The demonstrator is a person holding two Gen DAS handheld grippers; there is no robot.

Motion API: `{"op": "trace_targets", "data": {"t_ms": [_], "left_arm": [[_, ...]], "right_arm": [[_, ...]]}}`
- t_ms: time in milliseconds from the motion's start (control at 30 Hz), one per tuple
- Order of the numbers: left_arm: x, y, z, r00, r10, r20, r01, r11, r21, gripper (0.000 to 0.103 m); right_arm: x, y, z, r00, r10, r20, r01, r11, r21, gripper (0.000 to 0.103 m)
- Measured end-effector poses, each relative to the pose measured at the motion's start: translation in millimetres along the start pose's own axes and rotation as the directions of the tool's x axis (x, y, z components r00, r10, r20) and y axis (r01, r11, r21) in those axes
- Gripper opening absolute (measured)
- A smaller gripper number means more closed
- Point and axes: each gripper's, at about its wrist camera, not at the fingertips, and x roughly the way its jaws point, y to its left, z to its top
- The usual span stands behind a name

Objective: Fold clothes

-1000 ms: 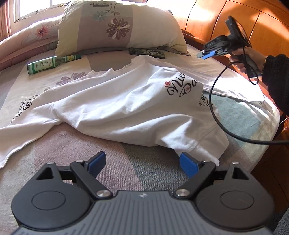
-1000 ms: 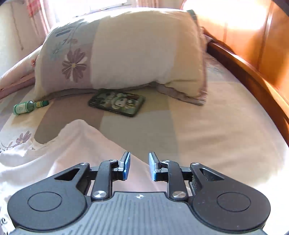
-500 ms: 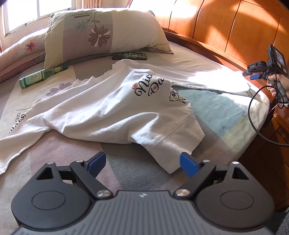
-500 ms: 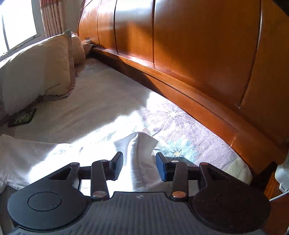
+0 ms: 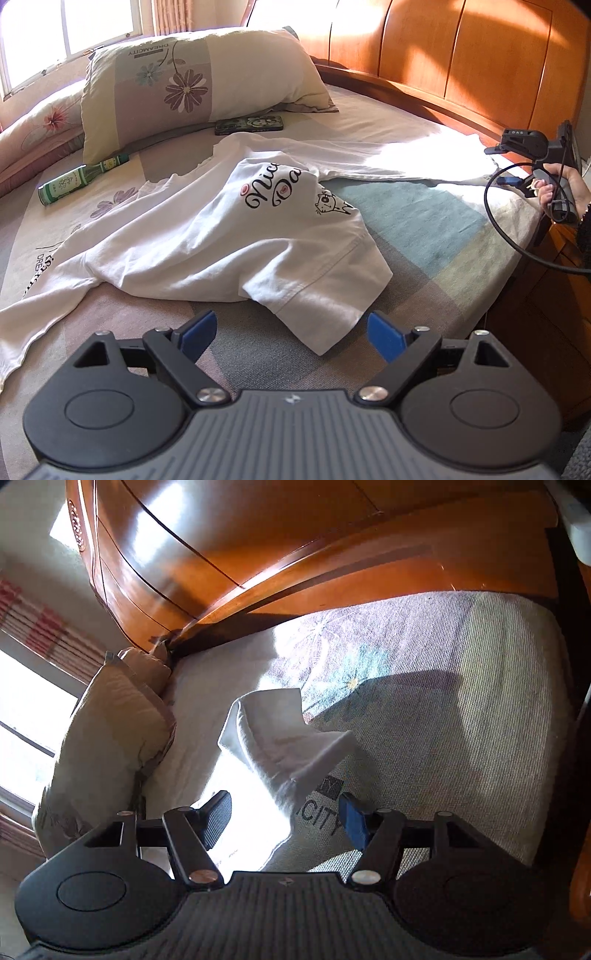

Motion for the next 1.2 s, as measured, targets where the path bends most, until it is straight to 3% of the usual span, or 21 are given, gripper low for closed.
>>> {"op": "trace_targets", "data": {"t_ms": [300,333,433,600,700,767,800,867,967,1100,1200], "left_arm": [[-0.1,-10.7,0.9,1.000,0.022,-0.011,-0.022,0.999,0.030,0.089],[0.2,-11.5,1.1,1.000,0.021,-0.011,-0.020,0.999,0.033,0.089],[1.2,-13.9,1.1,1.000,0.012,-0.013,-0.011,0.999,0.042,0.089],[-1.0,-15.0,0.9,1.000,0.018,-0.004,-0.018,0.999,0.044,0.089],[-2.8,-14.1,1.6,1.000,0.015,0.000,-0.015,0.999,0.040,0.089],[-3.0,-14.5,1.8,1.000,0.021,-0.002,-0.021,0.999,0.046,0.089],[-2.8,-14.7,1.8,1.000,0.027,-0.005,-0.027,0.998,0.048,0.089],[-3.2,-13.4,1.4,0.999,0.032,-0.009,-0.032,0.999,0.041,0.089],[-3.6,-9.7,1.6,1.000,0.026,-0.014,-0.026,0.999,0.020,0.089],[-3.7,-7.1,2.7,0.999,0.039,-0.025,-0.039,0.999,-0.006,0.089],[-4.6,-6.0,5.0,0.998,0.045,-0.034,-0.046,0.998,-0.031,0.089]], "right_arm": [[19.3,-18.1,11.5,0.985,0.137,0.106,-0.154,0.974,0.169,0.070],[17.5,-18.4,12.0,0.987,0.117,0.113,-0.134,0.978,0.160,0.062],[12.9,-18.0,13.3,0.990,0.066,0.122,-0.080,0.990,0.117,0.011],[-10.7,-3.6,9.4,0.982,-0.054,0.183,0.062,0.997,-0.039,0.011],[-19.6,6.5,3.7,0.962,-0.157,0.222,0.182,0.979,-0.096,0.025],[-22.3,12.0,0.7,0.950,-0.212,0.230,0.242,0.964,-0.111,0.026],[-26.6,15.5,-2.9,0.952,-0.201,0.233,0.236,0.963,-0.133,0.026],[-34.7,23.5,-10.5,0.955,-0.177,0.237,0.223,0.958,-0.180,0.044],[-39.5,49.2,-29.9,0.969,-0.128,0.211,0.188,0.937,-0.296,0.055],[-31.6,82.4,-67.5,0.997,-0.055,0.058,0.075,0.888,-0.454,0.070],[-21.4,104.9,-104.5,0.997,-0.034,-0.067,-0.011,0.820,-0.572,0.073]]}}
